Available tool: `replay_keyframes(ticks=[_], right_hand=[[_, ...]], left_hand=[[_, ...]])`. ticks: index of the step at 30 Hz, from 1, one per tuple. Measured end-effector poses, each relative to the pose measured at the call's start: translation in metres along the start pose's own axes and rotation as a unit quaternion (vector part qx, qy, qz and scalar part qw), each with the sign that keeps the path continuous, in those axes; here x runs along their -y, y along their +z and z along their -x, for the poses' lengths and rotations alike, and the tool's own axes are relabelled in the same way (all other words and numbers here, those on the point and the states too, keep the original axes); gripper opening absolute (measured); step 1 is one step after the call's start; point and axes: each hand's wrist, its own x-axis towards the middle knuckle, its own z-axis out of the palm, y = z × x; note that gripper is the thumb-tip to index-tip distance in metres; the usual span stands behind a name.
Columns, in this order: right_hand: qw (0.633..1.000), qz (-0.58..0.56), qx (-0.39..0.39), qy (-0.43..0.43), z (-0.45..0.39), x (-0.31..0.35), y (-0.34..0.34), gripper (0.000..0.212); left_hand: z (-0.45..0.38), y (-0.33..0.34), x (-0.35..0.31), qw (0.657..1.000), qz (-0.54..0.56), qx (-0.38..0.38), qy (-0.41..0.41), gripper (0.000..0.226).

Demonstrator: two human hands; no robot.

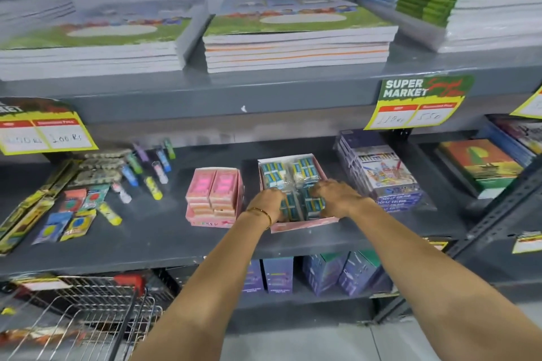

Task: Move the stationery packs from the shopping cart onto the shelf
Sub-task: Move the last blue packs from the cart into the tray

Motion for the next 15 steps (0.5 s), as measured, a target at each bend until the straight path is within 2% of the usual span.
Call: replay_keyframes(ticks=[9,15], right_hand=[[0.998,-0.066,0.000,0.013,0.0011,0.0066,0.0023,0.056],[0.996,-0.086,0.009,0.015,0.0036,0.0095,0.0006,0.053]], left_hand=[[0.0058,0.0066,0.0001,1.000,-0.013,0.007,0.000,0.033],[0.0074,0.0084,-0.0003,1.000,-0.013,-0.003,0.000,0.032]])
